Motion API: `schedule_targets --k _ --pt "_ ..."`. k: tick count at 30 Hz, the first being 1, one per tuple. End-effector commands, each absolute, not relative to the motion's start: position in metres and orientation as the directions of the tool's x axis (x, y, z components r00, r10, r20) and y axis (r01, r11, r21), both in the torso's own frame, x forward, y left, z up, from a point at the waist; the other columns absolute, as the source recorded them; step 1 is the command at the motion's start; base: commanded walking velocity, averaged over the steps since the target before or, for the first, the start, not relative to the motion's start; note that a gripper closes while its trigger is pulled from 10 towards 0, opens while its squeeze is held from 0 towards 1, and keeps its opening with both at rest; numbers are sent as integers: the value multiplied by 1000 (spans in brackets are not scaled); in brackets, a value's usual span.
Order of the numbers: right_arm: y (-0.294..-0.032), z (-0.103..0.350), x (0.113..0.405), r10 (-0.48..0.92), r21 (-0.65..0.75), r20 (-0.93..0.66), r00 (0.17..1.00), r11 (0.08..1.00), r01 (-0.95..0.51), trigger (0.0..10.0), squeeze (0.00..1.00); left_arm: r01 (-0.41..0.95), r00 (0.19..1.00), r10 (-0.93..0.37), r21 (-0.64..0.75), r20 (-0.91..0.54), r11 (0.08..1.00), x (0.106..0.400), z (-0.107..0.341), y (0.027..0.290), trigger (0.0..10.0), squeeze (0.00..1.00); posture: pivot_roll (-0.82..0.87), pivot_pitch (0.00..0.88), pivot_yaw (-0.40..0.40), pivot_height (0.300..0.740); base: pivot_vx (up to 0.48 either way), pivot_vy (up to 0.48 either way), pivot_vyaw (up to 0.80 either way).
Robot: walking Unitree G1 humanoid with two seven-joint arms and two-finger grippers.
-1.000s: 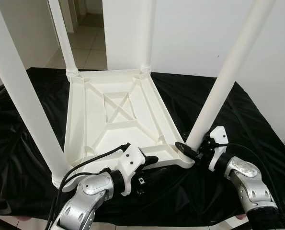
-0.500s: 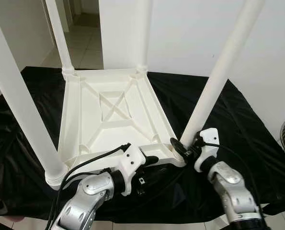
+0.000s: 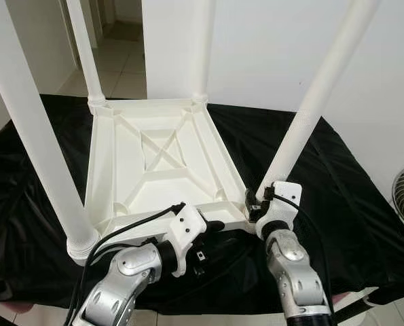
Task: Building children table
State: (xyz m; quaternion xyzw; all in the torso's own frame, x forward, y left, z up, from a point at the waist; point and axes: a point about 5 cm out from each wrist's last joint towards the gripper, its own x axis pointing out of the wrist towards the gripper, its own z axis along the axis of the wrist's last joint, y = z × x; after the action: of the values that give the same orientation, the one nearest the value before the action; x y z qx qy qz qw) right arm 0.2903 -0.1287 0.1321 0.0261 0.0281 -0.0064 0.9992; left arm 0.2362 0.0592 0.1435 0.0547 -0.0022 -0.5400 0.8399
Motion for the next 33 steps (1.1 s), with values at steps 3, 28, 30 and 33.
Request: schedule_targets --k 3,28,30,33 --pt "-120 117 288 45 73 -144 988 997 -35 0 0 893 446 -893 98 -56 440 240 143 58 10000 0 -18 27 -69 740 0 0 0" --pt "-175 148 285 606 -113 -38 794 787 -606 10000 0 891 447 -893 112 -46 440 246 145 58 10000 0 -28 19 -54 740 0 0 0" --pt "-178 147 286 641 -130 -57 765 755 -642 10000 0 891 448 -893 113 -45 441 247 146 59 10000 0 -30 24 -47 740 0 0 0" --pt "-182 146 287 682 -135 -87 727 715 -687 10000 0 890 449 -892 115 -44 442 248 148 59 10000 0 -29 31 -42 740 0 0 0"
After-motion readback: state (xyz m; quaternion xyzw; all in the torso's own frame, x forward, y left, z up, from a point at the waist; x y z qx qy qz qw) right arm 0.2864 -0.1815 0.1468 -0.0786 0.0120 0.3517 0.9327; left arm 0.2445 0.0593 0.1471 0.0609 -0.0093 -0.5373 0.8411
